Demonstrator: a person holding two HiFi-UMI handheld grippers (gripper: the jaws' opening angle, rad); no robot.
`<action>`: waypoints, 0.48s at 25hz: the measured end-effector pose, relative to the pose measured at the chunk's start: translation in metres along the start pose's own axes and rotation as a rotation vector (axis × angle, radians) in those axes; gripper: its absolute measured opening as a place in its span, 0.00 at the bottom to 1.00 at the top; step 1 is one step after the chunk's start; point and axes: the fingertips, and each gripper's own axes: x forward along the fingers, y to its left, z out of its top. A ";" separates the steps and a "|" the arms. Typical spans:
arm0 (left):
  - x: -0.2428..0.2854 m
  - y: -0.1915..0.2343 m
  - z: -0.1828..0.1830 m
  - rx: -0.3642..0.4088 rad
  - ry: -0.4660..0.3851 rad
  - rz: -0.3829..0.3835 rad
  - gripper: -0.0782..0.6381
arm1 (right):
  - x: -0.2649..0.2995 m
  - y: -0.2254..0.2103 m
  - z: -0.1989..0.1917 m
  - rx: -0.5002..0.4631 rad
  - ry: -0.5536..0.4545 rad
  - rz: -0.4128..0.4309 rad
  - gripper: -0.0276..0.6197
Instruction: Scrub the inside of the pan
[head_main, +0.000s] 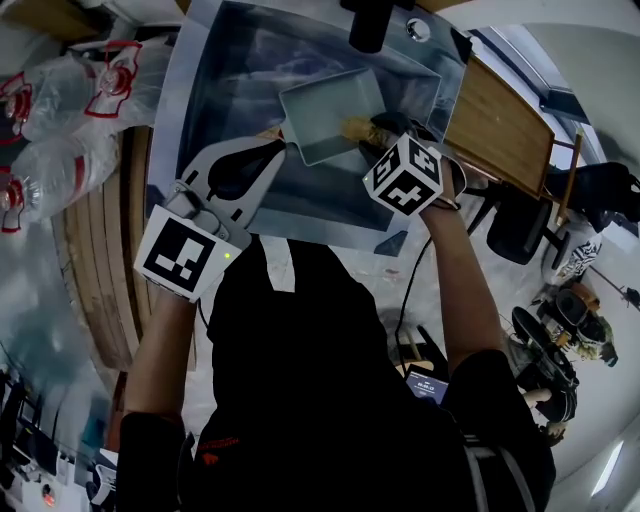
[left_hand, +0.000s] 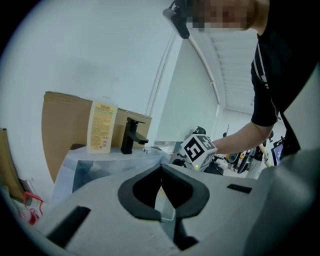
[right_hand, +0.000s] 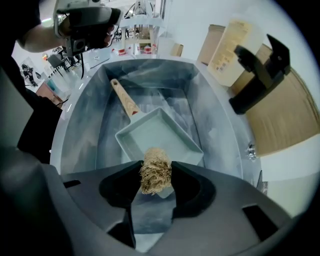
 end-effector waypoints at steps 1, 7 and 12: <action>-0.003 -0.002 0.004 0.010 -0.001 0.002 0.13 | -0.007 0.000 0.003 0.012 -0.022 -0.010 0.32; -0.022 -0.018 0.033 0.079 -0.004 0.004 0.13 | -0.053 -0.002 0.015 0.097 -0.156 -0.079 0.32; -0.041 -0.032 0.061 0.122 -0.024 0.023 0.13 | -0.098 -0.002 0.013 0.142 -0.255 -0.159 0.32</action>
